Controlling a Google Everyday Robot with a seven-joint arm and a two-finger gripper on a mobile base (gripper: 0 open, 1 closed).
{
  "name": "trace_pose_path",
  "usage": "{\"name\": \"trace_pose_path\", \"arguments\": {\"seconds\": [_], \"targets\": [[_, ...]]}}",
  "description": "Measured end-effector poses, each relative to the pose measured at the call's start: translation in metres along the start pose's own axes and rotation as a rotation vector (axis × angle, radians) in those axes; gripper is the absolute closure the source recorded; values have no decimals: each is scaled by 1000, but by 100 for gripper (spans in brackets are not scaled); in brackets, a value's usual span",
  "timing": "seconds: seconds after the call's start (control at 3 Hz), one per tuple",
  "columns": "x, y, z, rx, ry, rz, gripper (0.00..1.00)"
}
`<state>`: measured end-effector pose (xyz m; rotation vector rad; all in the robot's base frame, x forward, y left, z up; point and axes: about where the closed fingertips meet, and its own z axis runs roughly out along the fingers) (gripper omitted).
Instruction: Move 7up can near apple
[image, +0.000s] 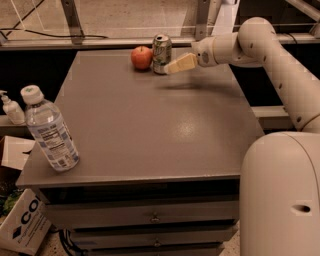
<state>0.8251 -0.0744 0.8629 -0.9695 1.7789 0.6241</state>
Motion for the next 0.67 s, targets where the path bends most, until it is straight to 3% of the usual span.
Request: {"name": "trace_pose_path", "arguments": {"seconds": [0.67], "targets": [[20, -5, -80, 89, -63, 10, 0]]}}
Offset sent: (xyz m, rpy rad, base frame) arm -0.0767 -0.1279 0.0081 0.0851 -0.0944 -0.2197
